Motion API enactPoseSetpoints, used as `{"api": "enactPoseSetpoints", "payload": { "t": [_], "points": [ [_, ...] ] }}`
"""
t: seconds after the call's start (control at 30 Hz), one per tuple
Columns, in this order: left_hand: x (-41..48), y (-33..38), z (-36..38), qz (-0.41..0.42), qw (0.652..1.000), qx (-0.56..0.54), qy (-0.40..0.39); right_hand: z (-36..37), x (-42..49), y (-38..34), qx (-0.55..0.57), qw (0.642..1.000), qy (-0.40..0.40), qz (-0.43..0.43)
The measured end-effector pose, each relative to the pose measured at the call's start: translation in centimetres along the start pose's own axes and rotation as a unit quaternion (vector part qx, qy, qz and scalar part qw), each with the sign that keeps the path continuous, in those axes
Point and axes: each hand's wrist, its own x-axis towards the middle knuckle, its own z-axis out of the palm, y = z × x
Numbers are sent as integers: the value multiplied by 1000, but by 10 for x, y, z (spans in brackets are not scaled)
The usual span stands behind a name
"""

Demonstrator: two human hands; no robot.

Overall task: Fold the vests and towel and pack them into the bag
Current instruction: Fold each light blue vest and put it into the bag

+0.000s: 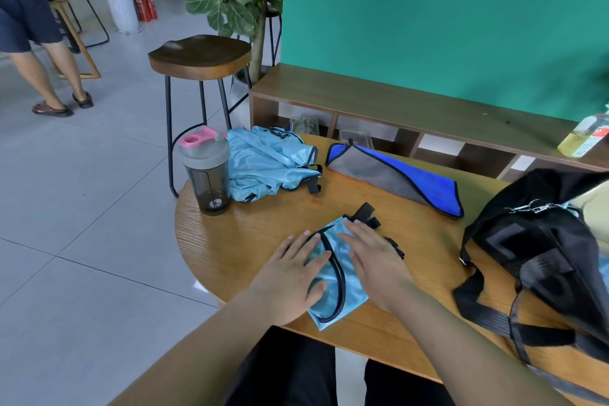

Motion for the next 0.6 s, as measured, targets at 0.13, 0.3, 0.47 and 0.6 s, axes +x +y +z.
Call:
{"api": "enactPoseSetpoints", "payload": {
  "t": [0.13, 0.3, 0.47, 0.6],
  "points": [
    [11, 20, -18, -43, 997, -39, 54, -17, 4, 12, 73, 979, 149, 122],
    [38, 90, -21, -102, 990, -92, -11, -24, 26, 31, 78, 989, -39, 123],
    [44, 86, 13, -100, 994, -32, -23, -18, 26, 40, -1, 988, -60, 145],
    [45, 65, 17, -6, 1000, -9, -9, -9, 5, 43, -10, 977, -19, 213]
  ]
}}
